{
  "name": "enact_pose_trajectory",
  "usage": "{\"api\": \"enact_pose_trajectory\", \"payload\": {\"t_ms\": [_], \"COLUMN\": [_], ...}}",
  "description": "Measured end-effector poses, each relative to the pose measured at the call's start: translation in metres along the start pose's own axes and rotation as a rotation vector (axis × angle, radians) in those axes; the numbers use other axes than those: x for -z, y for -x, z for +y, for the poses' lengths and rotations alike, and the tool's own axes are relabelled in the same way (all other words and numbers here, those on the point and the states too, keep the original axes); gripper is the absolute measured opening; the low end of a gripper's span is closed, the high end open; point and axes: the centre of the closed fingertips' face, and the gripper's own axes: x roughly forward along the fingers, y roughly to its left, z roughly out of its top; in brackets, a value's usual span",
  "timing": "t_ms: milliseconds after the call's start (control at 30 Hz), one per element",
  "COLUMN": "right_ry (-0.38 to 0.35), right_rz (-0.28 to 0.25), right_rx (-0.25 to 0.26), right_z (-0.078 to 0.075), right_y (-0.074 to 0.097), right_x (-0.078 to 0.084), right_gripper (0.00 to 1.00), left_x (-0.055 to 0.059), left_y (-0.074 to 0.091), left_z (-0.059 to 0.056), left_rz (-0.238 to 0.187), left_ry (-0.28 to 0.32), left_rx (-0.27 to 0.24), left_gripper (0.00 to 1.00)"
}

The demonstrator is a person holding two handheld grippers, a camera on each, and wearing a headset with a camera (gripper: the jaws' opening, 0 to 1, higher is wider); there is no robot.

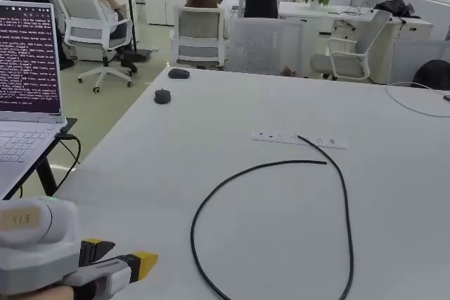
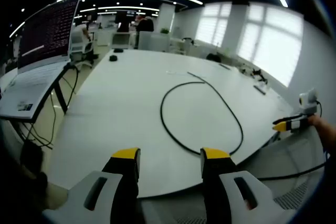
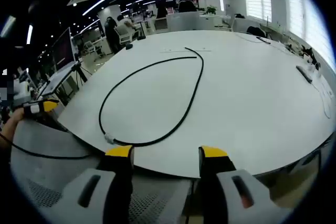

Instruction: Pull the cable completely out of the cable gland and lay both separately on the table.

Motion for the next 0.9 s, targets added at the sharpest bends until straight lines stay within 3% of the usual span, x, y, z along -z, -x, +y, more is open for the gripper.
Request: {"api": "enact_pose_trajectory", "payload": {"t_ms": [633,733,833,900], "right_ry": [-0.001,0.002,0.006,0.012], "right_rz": [-0.002,0.0,-0.002,-0.002], "right_rx": [-0.006,-0.009,-0.011,-0.015], "right_z": [-0.0008,-0.0005,-0.0004,0.0003], "right_y": [-0.0008,-0.0011,-0.0014,-0.0017], "right_x": [-0.0001,0.0001,-0.0005,-0.0009], "right_gripper": [0.51,0.51,0.51,0.5], "left_x": [0.0,-0.0035,0.0,-0.0084], "left_y": [0.0007,0.0023,0.0017,0.0034], "left_z": [-0.0002,0.0015,0.0007,-0.0013], "left_rz": [-0.002,-0.022,0.011,-0.028], "left_ry": [-0.001,-0.007,-0.044,-0.078], "left_rx": [-0.004,-0.015,-0.021,-0.02], "left_gripper": [0.47,0.46,0.47,0.46]}}
